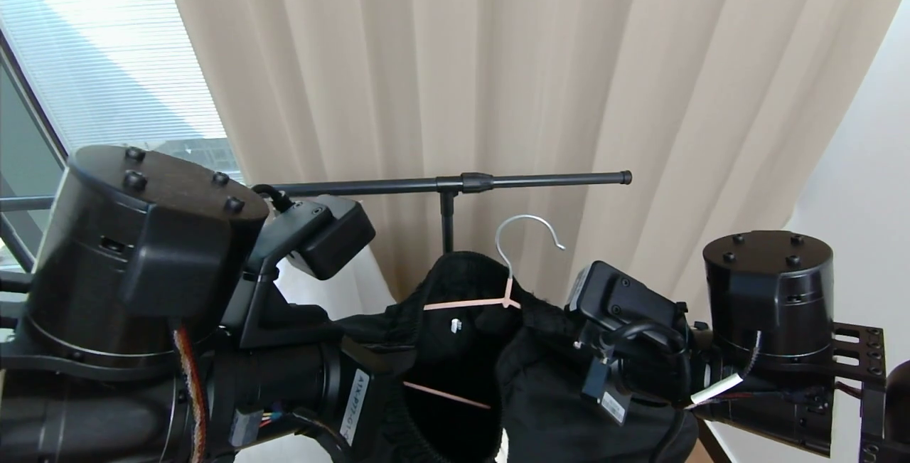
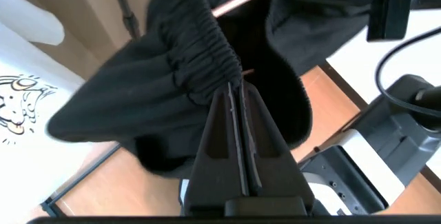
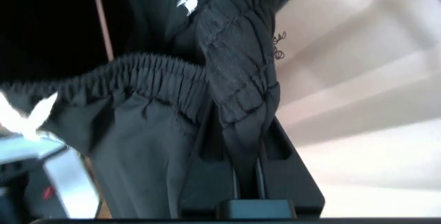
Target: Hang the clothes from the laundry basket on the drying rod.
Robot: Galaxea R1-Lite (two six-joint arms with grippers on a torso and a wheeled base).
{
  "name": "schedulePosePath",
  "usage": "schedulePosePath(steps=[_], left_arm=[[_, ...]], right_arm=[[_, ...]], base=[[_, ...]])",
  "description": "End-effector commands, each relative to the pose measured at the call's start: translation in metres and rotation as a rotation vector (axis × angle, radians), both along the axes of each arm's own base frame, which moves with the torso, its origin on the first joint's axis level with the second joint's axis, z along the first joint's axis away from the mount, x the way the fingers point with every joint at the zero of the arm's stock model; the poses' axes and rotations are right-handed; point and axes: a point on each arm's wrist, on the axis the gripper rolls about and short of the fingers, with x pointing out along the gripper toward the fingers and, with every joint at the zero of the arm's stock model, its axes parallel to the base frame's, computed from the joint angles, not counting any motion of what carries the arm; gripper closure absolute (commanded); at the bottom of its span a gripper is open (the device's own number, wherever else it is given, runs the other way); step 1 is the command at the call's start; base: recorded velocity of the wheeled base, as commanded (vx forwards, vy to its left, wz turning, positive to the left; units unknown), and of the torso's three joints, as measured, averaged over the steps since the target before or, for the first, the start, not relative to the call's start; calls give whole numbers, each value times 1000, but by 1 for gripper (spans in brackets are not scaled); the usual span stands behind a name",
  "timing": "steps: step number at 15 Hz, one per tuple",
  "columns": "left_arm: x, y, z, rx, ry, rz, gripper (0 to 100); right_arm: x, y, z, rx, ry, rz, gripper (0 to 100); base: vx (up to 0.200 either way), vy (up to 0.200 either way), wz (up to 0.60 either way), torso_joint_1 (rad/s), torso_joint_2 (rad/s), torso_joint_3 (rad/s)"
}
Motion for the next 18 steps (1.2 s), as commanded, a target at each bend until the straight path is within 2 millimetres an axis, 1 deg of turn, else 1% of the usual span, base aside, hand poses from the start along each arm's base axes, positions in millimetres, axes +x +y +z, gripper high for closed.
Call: schedulePosePath(steps=[1,5,8,12,18], left_arm=[[-2,-1,-4,11,9,-11,100],[-5,-4,-13,40,27,-35,100],[-6,-7,-16,45,30,-44,100],[-3,-9,-26,71,45,-44,100],[3,-15,-32,44,11,-34,100]], right_arm=[[-1,1,-3,0,6,7,100],[-2,2,1,46,12,4,100],[-4,6,2,71,0,19,100],[-6,5,4,124,-6,46,100],[-11,5,3,159,-35,74,100]], base=[[0,0,0,0,0,0],[0,0,0,0,0,0],[0,0,0,0,0,0],[0,0,0,0,0,0],[0,0,0,0,0,0]])
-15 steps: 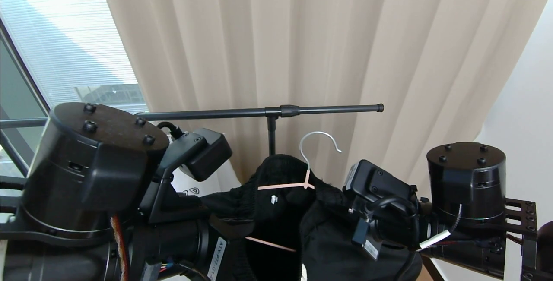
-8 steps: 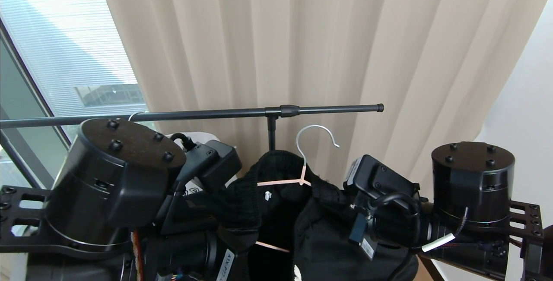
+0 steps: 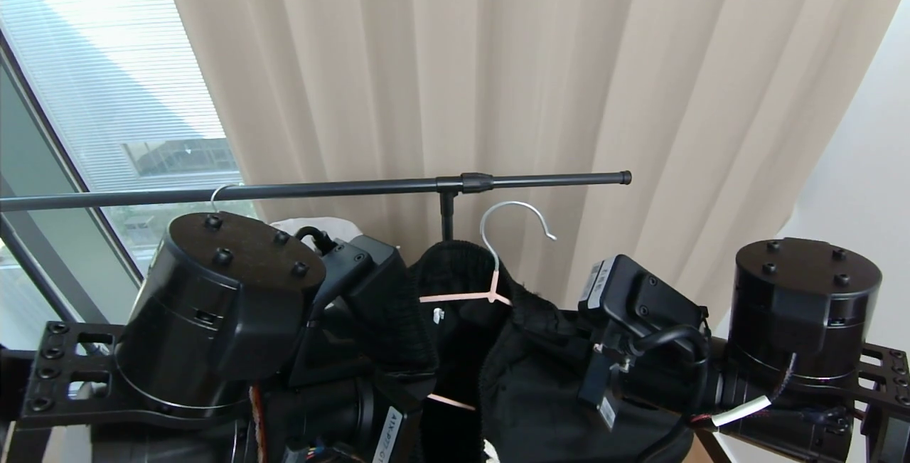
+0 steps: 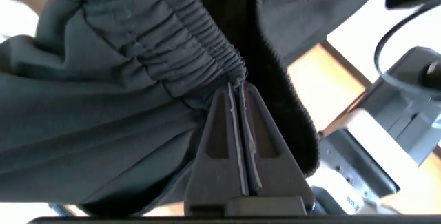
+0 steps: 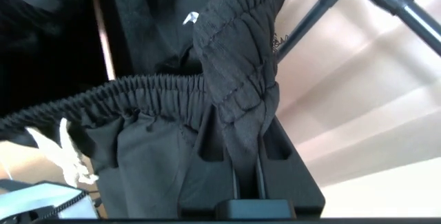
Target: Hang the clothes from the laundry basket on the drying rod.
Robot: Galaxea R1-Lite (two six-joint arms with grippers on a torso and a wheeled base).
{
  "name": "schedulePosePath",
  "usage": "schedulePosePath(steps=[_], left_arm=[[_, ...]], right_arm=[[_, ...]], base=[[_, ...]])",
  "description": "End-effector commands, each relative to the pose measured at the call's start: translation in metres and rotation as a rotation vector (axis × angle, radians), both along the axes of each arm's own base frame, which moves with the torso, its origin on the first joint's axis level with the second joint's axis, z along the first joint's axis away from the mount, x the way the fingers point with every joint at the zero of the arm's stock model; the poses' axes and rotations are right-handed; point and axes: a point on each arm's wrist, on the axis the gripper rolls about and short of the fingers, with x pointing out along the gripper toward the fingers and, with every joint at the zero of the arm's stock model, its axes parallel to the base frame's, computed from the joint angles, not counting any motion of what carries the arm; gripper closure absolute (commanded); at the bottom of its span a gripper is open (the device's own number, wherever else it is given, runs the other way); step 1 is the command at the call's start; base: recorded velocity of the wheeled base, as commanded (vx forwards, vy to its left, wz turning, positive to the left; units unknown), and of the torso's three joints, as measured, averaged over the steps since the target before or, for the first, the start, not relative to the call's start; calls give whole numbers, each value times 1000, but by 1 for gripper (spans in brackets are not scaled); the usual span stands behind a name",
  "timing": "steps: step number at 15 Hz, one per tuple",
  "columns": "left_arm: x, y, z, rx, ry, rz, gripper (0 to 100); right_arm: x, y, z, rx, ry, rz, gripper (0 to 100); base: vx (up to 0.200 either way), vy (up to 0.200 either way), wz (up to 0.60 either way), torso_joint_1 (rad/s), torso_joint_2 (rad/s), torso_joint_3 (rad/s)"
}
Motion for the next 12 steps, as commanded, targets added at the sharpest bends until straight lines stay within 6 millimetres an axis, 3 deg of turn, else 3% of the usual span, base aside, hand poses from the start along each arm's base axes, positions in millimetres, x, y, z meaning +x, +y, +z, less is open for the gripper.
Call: schedulePosePath(steps=[1,8,9,12], left_arm=[[5,-4,-5,14,-4,24,100],[10,-9,-11,18,-30,58,100],[10,-9,-11,8,-39,58,0],[10,-9,-11,2,-45,60,0]], right_arm=[[-2,-1,-2,5,0,16,100],[-11,0,0,38,-34,48,100],[-12,-1,2,44,-40,49,100],[-13,-2,2,44,-39,51,100]], base=[[0,0,0,0,0,0],[0,0,0,0,0,0],[0,0,0,0,0,0],[0,0,0,0,0,0]])
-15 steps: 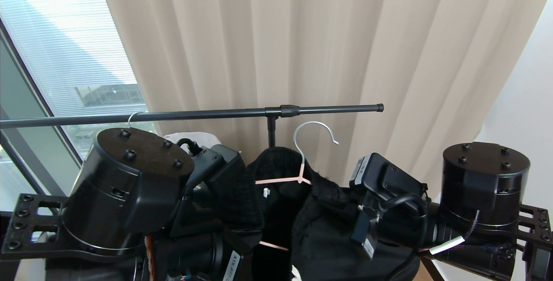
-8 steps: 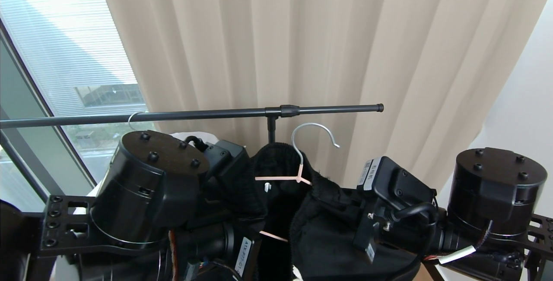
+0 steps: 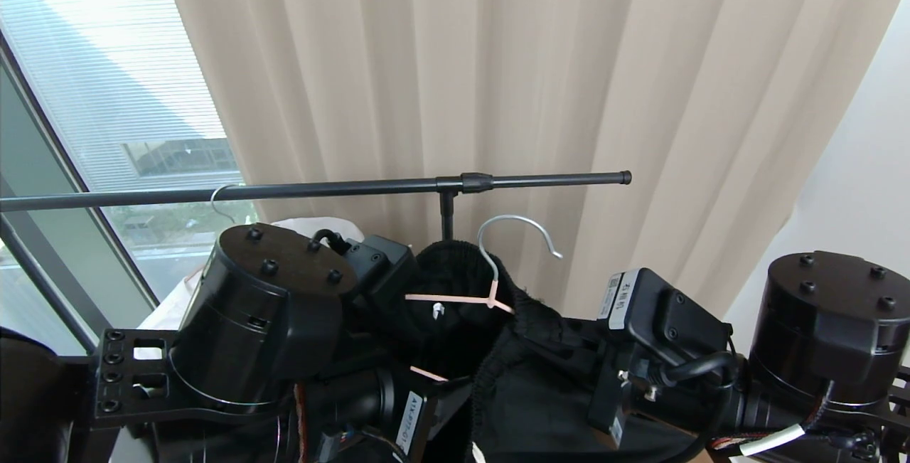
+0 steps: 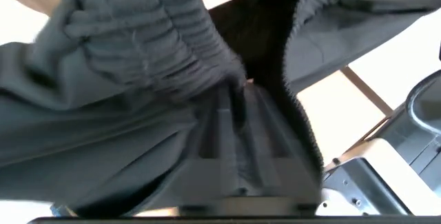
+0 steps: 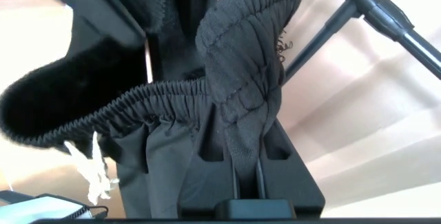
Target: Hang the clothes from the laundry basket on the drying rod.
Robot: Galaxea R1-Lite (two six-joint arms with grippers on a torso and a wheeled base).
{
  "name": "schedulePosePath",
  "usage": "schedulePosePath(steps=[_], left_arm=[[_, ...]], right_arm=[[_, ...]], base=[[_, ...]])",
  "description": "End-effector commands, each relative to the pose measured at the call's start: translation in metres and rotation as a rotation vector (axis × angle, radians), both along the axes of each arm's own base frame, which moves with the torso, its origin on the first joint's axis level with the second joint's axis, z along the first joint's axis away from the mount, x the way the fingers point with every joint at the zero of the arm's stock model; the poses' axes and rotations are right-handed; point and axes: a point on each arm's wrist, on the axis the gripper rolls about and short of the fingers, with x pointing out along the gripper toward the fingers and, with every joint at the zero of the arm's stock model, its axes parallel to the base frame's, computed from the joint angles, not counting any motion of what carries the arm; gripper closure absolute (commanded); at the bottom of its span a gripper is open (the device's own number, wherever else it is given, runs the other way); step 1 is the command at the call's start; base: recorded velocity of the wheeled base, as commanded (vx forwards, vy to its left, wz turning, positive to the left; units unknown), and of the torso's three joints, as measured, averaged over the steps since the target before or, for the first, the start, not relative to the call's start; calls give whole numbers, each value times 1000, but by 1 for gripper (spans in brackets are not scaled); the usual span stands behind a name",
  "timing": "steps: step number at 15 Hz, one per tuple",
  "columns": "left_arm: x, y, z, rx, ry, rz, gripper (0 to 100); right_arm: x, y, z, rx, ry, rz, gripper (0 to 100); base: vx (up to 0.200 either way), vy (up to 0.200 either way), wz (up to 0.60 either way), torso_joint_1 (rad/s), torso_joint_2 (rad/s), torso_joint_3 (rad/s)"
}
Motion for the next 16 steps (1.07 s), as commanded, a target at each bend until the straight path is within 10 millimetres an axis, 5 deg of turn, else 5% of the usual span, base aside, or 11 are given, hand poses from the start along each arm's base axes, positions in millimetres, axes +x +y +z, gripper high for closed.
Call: schedulePosePath(steps=[1,8,16], left_arm=[[-1,1,1,-1,-5,3,0],[-24,25,12,-49,-81,-30,0],[-49,88,38,-63,-319,-12,0]], right_arm=[[-1,-1,1,4,-4,1,100],[-1,0,1,7,-1,16,100],[-1,-2,-5,1,31,78,100]], base=[[0,0,0,0,0,0],[0,0,0,0,0,0],[0,0,0,0,0,0]])
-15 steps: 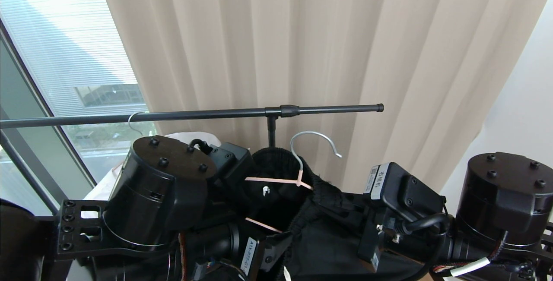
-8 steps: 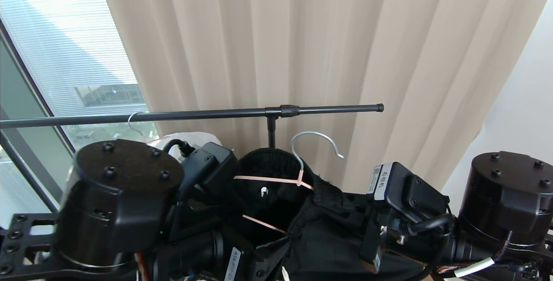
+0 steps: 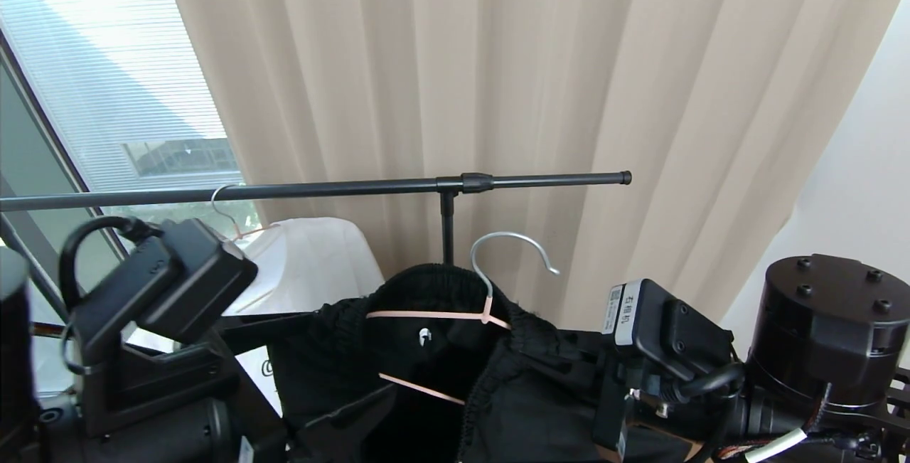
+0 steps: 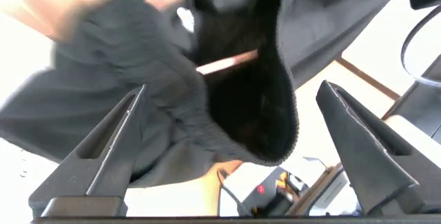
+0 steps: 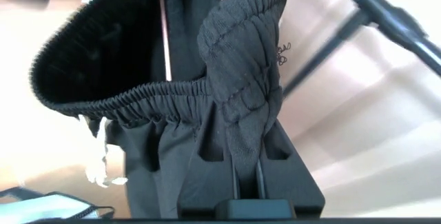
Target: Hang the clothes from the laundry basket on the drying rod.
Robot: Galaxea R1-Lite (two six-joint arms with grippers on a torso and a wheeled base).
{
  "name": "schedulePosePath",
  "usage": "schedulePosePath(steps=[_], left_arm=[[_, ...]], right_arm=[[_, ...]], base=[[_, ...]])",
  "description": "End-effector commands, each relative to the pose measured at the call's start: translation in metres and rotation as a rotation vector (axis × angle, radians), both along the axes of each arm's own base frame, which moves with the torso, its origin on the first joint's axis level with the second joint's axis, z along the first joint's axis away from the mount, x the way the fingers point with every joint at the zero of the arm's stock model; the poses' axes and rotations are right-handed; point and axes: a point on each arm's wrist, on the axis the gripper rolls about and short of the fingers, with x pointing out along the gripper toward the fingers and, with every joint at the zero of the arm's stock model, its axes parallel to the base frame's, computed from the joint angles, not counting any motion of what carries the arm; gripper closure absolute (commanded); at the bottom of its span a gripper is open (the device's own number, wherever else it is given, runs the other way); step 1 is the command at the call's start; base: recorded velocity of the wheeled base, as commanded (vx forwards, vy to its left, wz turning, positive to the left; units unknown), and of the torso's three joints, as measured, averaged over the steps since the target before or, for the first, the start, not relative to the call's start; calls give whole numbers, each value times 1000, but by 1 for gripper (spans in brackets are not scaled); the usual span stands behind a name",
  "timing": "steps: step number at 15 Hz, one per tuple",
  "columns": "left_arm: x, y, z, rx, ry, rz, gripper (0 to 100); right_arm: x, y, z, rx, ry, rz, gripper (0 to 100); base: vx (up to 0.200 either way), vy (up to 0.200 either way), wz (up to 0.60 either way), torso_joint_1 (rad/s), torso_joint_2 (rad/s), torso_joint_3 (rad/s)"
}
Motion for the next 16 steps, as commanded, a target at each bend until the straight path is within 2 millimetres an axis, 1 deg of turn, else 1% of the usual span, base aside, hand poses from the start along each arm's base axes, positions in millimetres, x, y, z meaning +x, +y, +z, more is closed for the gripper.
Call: schedulePosePath(steps=[1,3,6,7,9,10,11,13,16], left_arm=[[-5,22,13,-20,-89,38,0],[-1,28,16,-13,-104,9,0],[6,38,10,39,-116,-77,0],[13,49,5,113,-134,-168,0],[17,61,-1,204,-190,-304,0],[16,61,-1,214,-195,-316,0],[22,61,-9,281,-191,-374,0],[37,55,-18,341,-180,-422,0],[50,46,-30,333,-149,-527,0]], right_arm=[[0,-2,-3,-7,10,12,100],[-3,-4,-4,-8,15,51,100],[-5,-5,-6,-21,2,63,100],[-5,-6,-7,-27,3,67,100],[-7,-7,-6,-23,-1,98,100],[-7,-7,-6,-23,-4,98,100],[-9,-9,-5,-27,-14,104,100],[-10,-9,-8,-32,-13,134,100],[-13,-10,-9,-37,-17,164,100]], base=[[0,0,0,0,0,0],[0,0,0,0,0,0],[0,0,0,0,0,0],[0,0,0,0,0,0],[0,0,0,0,0,0],[0,0,0,0,0,0],[0,0,0,0,0,0],[0,0,0,0,0,0],[0,0,0,0,0,0]])
